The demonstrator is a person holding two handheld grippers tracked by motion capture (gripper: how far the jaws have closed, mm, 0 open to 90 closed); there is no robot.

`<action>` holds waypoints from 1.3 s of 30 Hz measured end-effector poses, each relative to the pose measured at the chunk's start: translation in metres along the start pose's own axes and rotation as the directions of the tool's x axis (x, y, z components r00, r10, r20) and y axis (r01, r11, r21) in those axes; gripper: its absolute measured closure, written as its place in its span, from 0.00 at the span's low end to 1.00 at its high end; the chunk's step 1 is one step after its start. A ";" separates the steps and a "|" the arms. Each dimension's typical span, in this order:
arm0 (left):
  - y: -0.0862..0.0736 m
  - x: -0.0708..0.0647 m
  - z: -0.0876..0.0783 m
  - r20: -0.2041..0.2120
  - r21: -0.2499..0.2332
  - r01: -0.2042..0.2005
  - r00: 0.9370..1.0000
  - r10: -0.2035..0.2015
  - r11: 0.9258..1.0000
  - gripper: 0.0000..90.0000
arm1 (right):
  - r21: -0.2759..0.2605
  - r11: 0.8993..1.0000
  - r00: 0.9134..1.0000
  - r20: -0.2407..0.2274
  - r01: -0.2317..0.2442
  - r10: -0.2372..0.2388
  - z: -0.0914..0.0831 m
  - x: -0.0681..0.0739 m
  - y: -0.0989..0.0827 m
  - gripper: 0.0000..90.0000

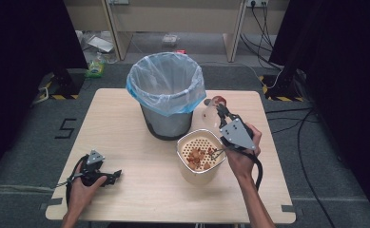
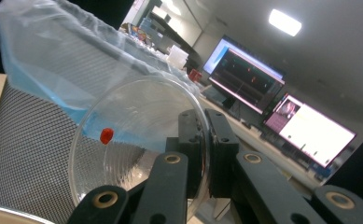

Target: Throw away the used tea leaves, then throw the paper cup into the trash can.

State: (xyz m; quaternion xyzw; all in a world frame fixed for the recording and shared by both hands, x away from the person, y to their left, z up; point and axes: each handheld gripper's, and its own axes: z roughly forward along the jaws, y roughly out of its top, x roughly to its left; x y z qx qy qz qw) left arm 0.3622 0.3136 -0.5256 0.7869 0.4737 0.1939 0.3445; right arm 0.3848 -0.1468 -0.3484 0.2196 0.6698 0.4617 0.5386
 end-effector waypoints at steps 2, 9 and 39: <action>0.000 0.000 0.000 0.000 0.000 0.000 1.000 0.000 1.000 0.00 | 0.006 0.998 0.998 -0.003 -0.055 0.055 0.002 -0.007 0.000 0.96; 0.000 0.000 0.000 0.001 0.001 0.000 1.000 0.000 1.000 0.00 | 0.006 0.981 0.981 -0.011 -0.193 0.193 0.011 -0.036 0.012 0.96; 0.000 0.000 0.000 0.001 0.002 0.001 1.000 -0.001 1.000 0.00 | 0.009 0.952 0.949 -0.073 -0.307 0.307 0.071 -0.080 0.089 0.96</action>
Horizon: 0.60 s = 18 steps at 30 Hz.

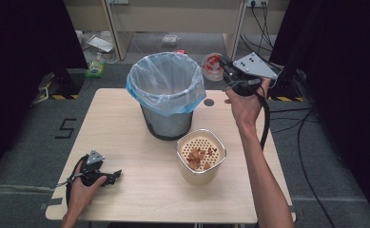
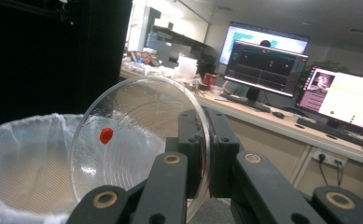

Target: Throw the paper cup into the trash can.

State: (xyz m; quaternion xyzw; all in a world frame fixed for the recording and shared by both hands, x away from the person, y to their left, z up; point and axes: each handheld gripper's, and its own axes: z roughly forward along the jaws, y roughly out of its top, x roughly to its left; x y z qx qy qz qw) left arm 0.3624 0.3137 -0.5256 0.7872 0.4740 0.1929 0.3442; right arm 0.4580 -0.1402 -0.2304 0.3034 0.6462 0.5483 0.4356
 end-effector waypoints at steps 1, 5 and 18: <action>0.000 0.000 0.000 0.000 0.000 0.000 1.000 0.000 1.000 0.00 | 0.000 1.000 1.000 0.000 0.000 0.000 0.000 0.000 0.000 0.96; 0.000 0.000 0.000 0.000 -0.001 0.000 1.000 0.000 1.000 0.00 | 0.008 1.000 1.000 -0.022 0.003 -0.003 0.015 0.007 0.008 0.96; 0.000 0.000 0.000 -0.002 -0.003 -0.001 1.000 0.001 1.000 0.00 | 0.052 0.999 0.994 -0.112 0.007 -0.001 0.056 0.034 0.014 0.96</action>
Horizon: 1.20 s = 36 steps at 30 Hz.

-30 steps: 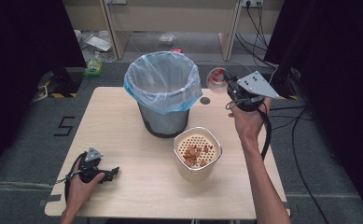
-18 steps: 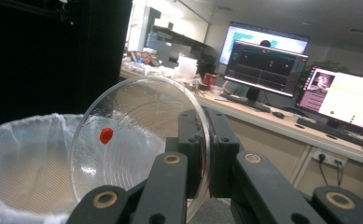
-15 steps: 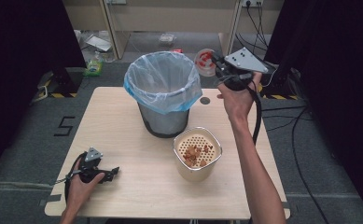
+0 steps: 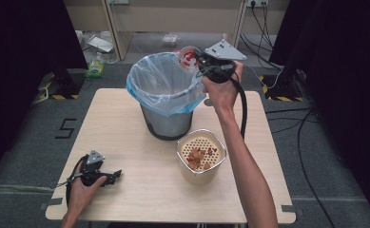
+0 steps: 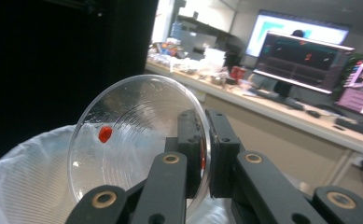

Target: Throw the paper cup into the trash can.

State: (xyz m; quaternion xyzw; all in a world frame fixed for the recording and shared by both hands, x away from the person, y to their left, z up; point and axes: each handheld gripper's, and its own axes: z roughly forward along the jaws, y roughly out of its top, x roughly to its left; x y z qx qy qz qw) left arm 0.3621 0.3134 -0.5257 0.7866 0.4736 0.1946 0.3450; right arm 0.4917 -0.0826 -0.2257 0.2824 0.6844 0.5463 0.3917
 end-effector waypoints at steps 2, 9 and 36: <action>0.000 0.000 0.000 0.001 0.001 0.000 1.000 0.000 1.000 0.00 | 0.023 1.000 1.000 -0.025 0.010 -0.009 0.013 0.010 0.000 0.95; 0.000 0.000 0.000 0.001 -0.001 -0.001 1.000 0.001 1.000 0.00 | 0.097 0.995 0.997 -0.069 0.027 -0.020 0.042 0.027 -0.004 0.92; -0.001 -0.001 -0.001 0.004 0.000 -0.004 1.000 0.004 1.000 0.00 | 0.215 0.976 1.000 0.017 -0.023 0.020 -0.012 -0.012 -0.036 0.52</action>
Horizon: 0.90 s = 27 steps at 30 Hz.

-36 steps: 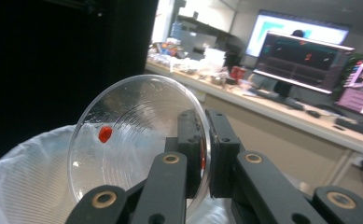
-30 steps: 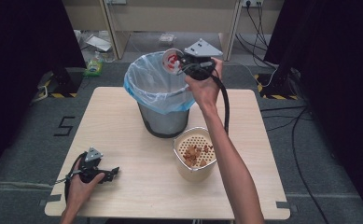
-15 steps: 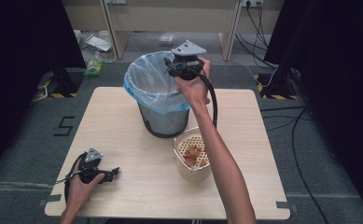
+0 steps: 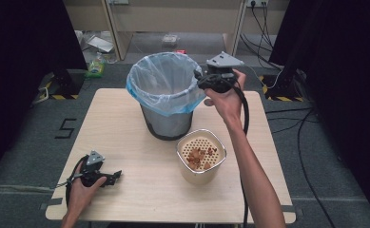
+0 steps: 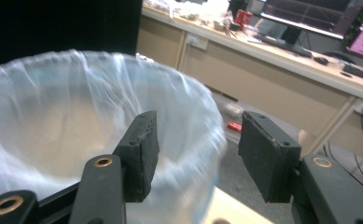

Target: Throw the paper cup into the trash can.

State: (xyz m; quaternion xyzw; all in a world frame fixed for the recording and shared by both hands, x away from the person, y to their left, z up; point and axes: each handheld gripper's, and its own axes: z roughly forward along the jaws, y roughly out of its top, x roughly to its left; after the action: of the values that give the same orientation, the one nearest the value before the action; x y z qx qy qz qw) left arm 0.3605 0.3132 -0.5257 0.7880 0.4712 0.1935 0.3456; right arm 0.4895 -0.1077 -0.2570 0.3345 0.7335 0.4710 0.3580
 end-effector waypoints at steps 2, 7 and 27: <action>0.000 0.000 0.000 0.000 -0.001 0.000 1.000 0.000 1.000 0.00 | 0.006 1.000 1.000 0.004 -0.016 0.016 -0.007 -0.007 -0.009 0.51; 0.000 0.000 0.000 0.000 0.001 0.000 1.000 0.000 1.000 0.00 | 0.030 0.999 0.999 0.023 -0.028 0.027 -0.022 -0.019 -0.031 0.48; 0.000 0.000 0.000 -0.001 0.002 -0.001 1.000 0.001 1.000 0.00 | 0.134 0.986 0.993 0.077 -0.095 0.085 -0.061 -0.035 -0.137 0.45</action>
State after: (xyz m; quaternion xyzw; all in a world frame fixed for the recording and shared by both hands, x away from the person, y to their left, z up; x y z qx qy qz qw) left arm 0.3603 0.3133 -0.5255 0.7885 0.4712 0.1935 0.3447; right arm 0.4359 -0.2098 -0.3588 0.4078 0.7351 0.4229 0.3384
